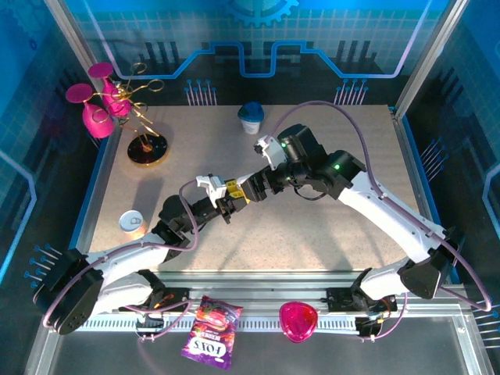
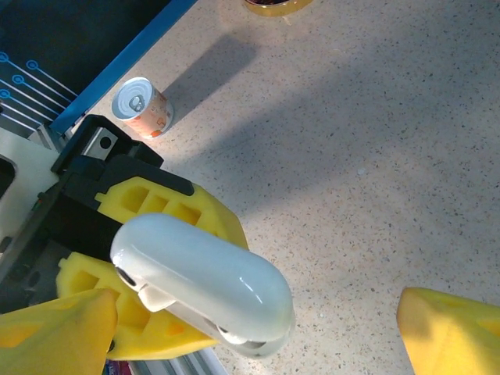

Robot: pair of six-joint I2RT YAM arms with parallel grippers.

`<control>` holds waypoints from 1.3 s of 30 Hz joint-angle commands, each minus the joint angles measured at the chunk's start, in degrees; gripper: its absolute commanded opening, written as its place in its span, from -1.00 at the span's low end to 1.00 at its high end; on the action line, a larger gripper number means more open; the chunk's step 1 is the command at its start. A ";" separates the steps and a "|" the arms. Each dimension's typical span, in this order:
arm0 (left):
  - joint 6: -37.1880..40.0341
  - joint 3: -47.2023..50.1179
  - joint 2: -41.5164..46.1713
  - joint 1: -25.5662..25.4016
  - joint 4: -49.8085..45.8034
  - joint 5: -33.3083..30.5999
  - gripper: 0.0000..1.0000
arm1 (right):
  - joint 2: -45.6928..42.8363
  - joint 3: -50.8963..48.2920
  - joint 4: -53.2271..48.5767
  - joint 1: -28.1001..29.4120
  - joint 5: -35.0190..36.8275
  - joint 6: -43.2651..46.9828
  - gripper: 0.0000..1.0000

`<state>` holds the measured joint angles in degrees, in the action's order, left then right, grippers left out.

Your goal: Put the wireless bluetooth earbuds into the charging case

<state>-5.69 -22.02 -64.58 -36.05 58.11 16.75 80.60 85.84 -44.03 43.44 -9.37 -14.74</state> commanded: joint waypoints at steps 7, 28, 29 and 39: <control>-1.72 -1.36 0.29 0.40 1.05 1.79 -0.70 | -0.55 -1.94 1.49 -3.03 5.04 -4.05 0.65; 1.17 -2.39 -1.46 0.98 -4.30 -0.49 -0.68 | -4.46 -7.03 10.86 -6.58 -5.49 -7.04 0.78; 0.49 -3.24 -1.81 1.25 -7.39 -1.83 -0.68 | -5.39 -8.31 11.60 -7.10 -5.28 -7.22 0.78; -14.23 -10.03 -11.33 5.38 -29.72 -4.42 -0.67 | -15.51 -17.46 11.40 -9.78 -0.87 -2.27 0.85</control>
<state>-12.82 -29.78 -73.78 -31.46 36.51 14.09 67.92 69.60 -32.56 34.46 -11.99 -19.99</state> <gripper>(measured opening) 0.208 0.924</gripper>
